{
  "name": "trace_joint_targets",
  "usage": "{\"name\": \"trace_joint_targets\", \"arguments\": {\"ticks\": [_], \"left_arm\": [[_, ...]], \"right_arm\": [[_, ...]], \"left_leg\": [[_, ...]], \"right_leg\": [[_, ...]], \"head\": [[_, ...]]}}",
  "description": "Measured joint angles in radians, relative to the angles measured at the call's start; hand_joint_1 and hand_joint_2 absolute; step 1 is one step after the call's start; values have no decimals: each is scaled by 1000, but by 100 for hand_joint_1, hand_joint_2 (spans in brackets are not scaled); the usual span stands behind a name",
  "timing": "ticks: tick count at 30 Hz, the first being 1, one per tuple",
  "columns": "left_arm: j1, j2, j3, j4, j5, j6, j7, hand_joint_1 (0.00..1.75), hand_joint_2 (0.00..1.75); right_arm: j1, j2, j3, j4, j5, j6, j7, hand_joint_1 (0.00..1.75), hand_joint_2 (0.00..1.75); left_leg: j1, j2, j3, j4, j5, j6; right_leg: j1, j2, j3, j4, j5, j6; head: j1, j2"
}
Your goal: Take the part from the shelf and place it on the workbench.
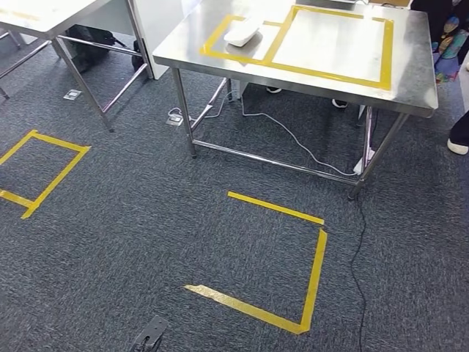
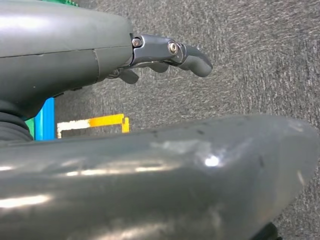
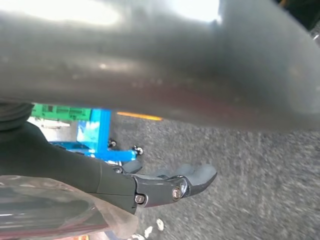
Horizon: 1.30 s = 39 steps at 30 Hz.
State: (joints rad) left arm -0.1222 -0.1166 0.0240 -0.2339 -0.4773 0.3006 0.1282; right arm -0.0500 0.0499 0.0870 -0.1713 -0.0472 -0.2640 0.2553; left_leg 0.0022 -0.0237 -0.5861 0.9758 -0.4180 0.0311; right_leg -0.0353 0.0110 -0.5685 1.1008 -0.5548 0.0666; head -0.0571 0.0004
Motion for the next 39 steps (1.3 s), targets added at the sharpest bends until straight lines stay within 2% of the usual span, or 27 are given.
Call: {"name": "trace_joint_targets", "arguments": {"ticks": [2, 3, 6, 7, 9, 10, 11, 12, 13, 14, 16, 17, 18, 21, 24, 26, 27, 29, 30, 31, 32, 33, 35, 36, 37, 38, 39], "left_arm": [[-1, 2, 0, 0, -1, 0, 0, 0, 0], [-1, 3, 0, 0, -2, 0, 0, 0, 0], [3, 4, 0, 2, -2, 0, 0, 0, 0], [4, 4, 0, 2, -2, 0, 0, 0, 0], [5, 4, 0, 3, -2, 0, 0, 0, 0], [5, 4, 0, 3, -2, 0, 1, 0, 0], [6, 3, 0, 3, -2, 0, 1, 0, 0], [8, 3, 0, 3, -2, 0, 2, 0, 0], [10, 3, 0, 3, -2, 0, 2, 0, 0], [11, 3, 0, 3, -2, 0, 3, 0, 0], [11, 5, 0, 3, -3, 0, 3, 0, 0], [9, 5, 0, 3, -3, 0, 3, 0, 0], [8, 5, 0, 3, -4, 0, 3, 0, 0], [9, 5, 0, 3, -5, 0, 6, 0, 0], [8, 7, 0, 3, -7, -1, 7, 0, 0], [6, 6, 0, 3, -8, -1, 8, 0, 0], [5, 5, 0, 3, -8, -1, 8, 0, 0], [6, 4, 0, 3, -8, -1, 9, 0, 0], [6, 4, 0, 3, -9, -1, 9, 0, 0], [7, 4, 0, 4, -9, -2, 10, 0, 0], [7, 4, 0, 4, -10, -3, 10, 0, 0], [6, 4, 0, 4, -11, -4, 11, 0, 0], [4, 2, 0, 4, -12, -7, 13, 0, 0], [3, 1, 0, 4, -12, -9, 14, 0, 0], [2, 1, 0, 4, -12, -11, 15, 0, 0], [1, 0, 0, 4, -12, -12, 15, 0, 0], [2, 1, 0, 4, -13, -13, 15, 0, 0]], "right_arm": [[-1, 3, 0, 0, 1, 0, -1, 0, 0], [-1, 5, 0, 0, 1, 0, -1, 0, 0], [-1, 5, 0, 0, 1, 0, -1, 0, 0], [-1, 5, 0, 0, 1, 0, -1, 0, 0], [0, 5, 0, 0, 0, 0, -1, 0, 0], [2, 5, 0, 0, 0, 0, -1, 0, 0], [3, 5, 0, 0, -1, 0, -1, 0, 0], [3, 5, 0, 0, -2, 0, -1, 0, 0], [3, 5, 0, 0, -2, 0, -1, 0, 0], [3, 6, 0, 0, -2, -1, -1, 0, 0], [1, 6, 0, 0, -2, -1, -1, 0, 0], [0, 6, 0, 0, -2, -1, -1, 0, 0], [-1, 6, 0, 0, -2, -1, -1, 0, 0], [-1, 7, 0, 0, 0, -2, 1, 0, 0], [-2, 8, 1, 0, 2, -3, 3, 0, 0], [-3, 8, 1, 0, 5, -4, 4, 0, 0], [-3, 8, 1, 0, 6, -4, 4, 0, 0], [-2, 8, 1, 0, 8, -5, 5, 0, 0], [-2, 8, 1, 0, 9, -5, 6, 0, 0], [-1, 8, 1, 0, 10, -5, 8, 0, 0], [0, 8, 1, 0, 12, -5, 9, 0, 0], [1, 8, 1, 0, 14, -4, 11, 0, 0], [0, 8, 1, 0, 17, -4, 12, 0, 0], [0, 8, 1, 0, 18, -3, 13, 0, 0], [0, 8, 2, 0, 20, -3, 14, 0, 0], [-1, 8, 4, 0, 22, -2, 15, 0, 0], [-2, 8, 5, 0, 24, -2, 16, 0, 0]], "left_leg": [[1, -11, -12, 19, -4, -17], [1, -16, -15, 25, -4, -23], [7, -19, -23, 34, -6, -37], [9, -12, -33, 57, -25, -40], [9, 6, -75, 165, -97, -44], [9, 10, -102, 238, -136, -45], [9, 11, -121, 297, -163, -44], [9, 11, -127, 329, -172, -42], [8, 11, -113, 318, -161, -38], [6, 11, -80, 267, -134, -33], [-1, 16, -1, 124, -79, -21], [-4, 18, 26, 71, -67, -17], [-7, 20, 39, 42, -64, -17], [-10, 20, 38, 31, -69, -25], [-15, 16, 33, 31, -66, -6], [-10, 9, 37, 16, -55, 8], [-8, 5, 38, 10, -50, 14], [-9, -6, 34, 9, -45, 20], [-11, -13, 32, 9, -44, 21], [-12, -21, 31, 10, -42, 20], [-12, -32, 30, 11, -41, 19], [-13, -43, 30, 12, -40, 18], [-13, -66, 28, 16, -39, 12], [-13, -76, 25, 18, -38, 7], [-12, -87, 21, 20, -36, 1], [-10, -98, 16, 20, -33, -7], [-8, -109, 12, 19, -29, -14]], "right_leg": [[-3, 18, 49, -95, 24, -4], [0, 22, 53, -103, 22, -11], [8, 4, 52, -96, 30, -39], [9, -3, 52, -96, 34, -48], [12, -16, 47, -97, 41, -60], [15, -22, 43, -96, 42, -63], [18, -27, 40, -96, 43, -65], [20, -32, 39, -96, 44, -65], [22, -35, 38, -96, 44, -66], [24, -37, 39, -95, 44, -66], [26, -39, 41, -95, 44, -64], [27, -39, 40, -94, 44, -61], [29, -40, 37, -92, 43, -59], [27, -41, 31, -91, 44, -56], [20, -45, 33, -102, 53, -34], [20, -38, 19, -78, 30, -27], [21, -31, -1, -36, 3, -25], [21, -18, -61, 96, -62, -24], [21, -15, -87, 152, -80, -24], [21, -14, -98, 177, -80, -24], [21, -12, -90, 161, -61, -25], [21, -5, -62, 107, -27, -28], [18, 38, 10, -36, 29, -33], [17, 58, 35, -84, 41, -35], [18, 71, 49, -108, 42, -38], [19, 69, 53, -112, 41, -41], [20, 56, 55, -113, 44, -46]], "head": [[0, 0], [-1, 0], [-3, 0], [-4, 0], [-8, 0], [-9, 0], [-9, 0], [-9, 0], [-9, 0], [-9, 0], [-8, 0], [-9, 0], [-8, 0], [-7, 0], [-9, 0], [-6, 0], [-4, 0], [-2, 0], [-2, 0], [-2, 0], [-2, 0], [-2, 0], [-3, 0], [-3, 0], [-3, 0], [-4, 0], [-3, 0]]}}
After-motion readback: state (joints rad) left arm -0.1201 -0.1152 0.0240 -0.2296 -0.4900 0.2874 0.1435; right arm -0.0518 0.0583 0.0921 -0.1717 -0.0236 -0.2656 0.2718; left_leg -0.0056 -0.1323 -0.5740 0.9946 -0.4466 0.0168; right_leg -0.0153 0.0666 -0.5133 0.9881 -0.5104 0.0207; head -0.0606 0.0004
